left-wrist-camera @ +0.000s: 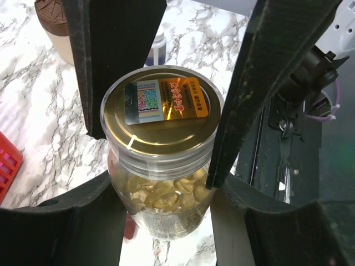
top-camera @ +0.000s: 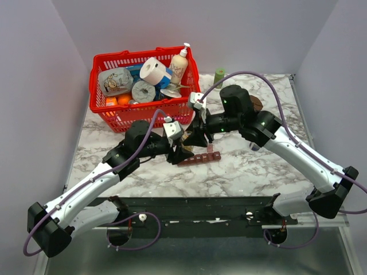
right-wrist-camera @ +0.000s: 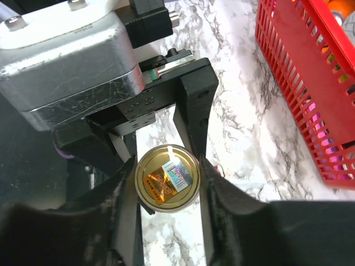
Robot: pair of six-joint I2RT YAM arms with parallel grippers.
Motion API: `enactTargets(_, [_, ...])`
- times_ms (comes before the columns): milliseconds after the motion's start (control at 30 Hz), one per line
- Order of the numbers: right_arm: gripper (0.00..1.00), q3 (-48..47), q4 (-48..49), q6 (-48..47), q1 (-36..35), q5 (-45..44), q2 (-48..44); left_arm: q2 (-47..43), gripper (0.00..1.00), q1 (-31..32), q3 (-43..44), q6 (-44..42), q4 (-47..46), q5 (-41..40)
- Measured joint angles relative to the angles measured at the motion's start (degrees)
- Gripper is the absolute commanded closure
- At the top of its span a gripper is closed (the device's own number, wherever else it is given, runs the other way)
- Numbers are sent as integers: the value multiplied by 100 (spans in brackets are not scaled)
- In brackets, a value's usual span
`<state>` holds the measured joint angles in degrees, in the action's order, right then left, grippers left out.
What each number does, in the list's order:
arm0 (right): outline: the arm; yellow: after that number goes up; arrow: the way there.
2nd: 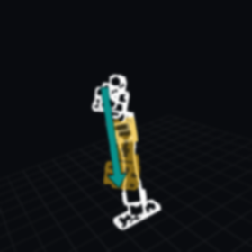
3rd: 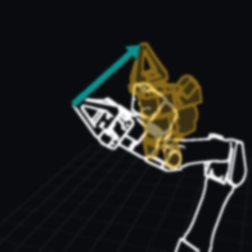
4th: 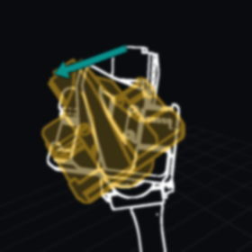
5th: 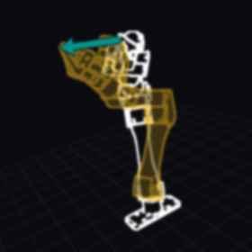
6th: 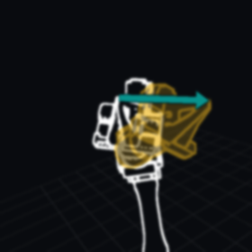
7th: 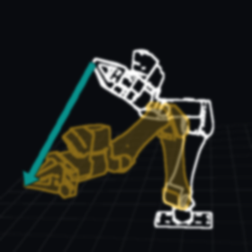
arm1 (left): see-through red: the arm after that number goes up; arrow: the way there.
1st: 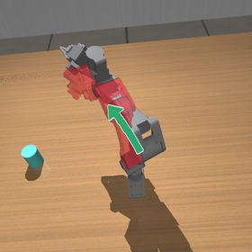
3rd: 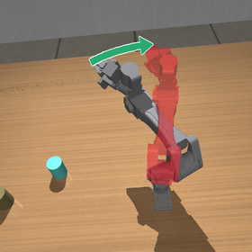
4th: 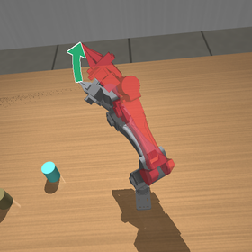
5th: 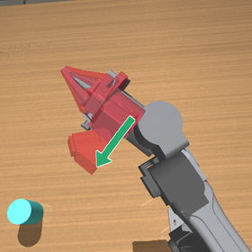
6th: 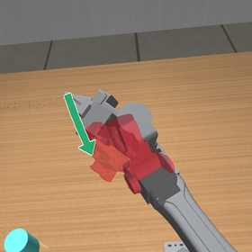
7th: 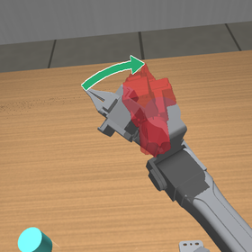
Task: Sort the pills into containers
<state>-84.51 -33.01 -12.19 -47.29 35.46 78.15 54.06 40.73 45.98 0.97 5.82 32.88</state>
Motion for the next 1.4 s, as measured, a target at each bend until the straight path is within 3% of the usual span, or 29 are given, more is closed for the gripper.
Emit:
enactTargets(100, [89, -31, -15, -17, -2, -13, -4, -7, 100, 0, 0, 35, -55, -7])
enactTargets(167, [89, -31, -9, -4, -2, -11, -9, -24, 81, 0, -4, 72, -72, -9])
enactTargets(200, [90, -31, -2, 9, -2, -11, -20, -37, 59, 0, -13, 92, -87, -11])
enactTargets(300, [90, -26, 63, 42, -2, -13, -79, -170, 25, 11, -164, 251, -385, -61])
enactTargets(400, [91, -15, 120, 125, 9, -2, -144, -444, 17, 26, -470, 525, -857, -170])
enactTargets(667, [92, -11, 249, 514, 348, 188, -271, -866, 11, 11, -1165, 1305, -2376, -487])
enactTargets(700, [92, 2, 293, 584, 389, 234, -275, -861, 6, 11, -1213, 1373, -2494, -511])
enactTargets(900, [92, 160, 658, 1108, 592, 581, -286, -785, 5, 11, -1370, 1672, -3121, -741])
enactTargets(1300, [93, 396, 1128, 1808, 730, 789, -284, -474, 20, 57, -1373, 1709, -3530, -1093])
enactTargets(1400, [93, 428, 1222, 1884, 756, 791, -282, -426, 30, 66, -1353, 1661, -3501, -1064])
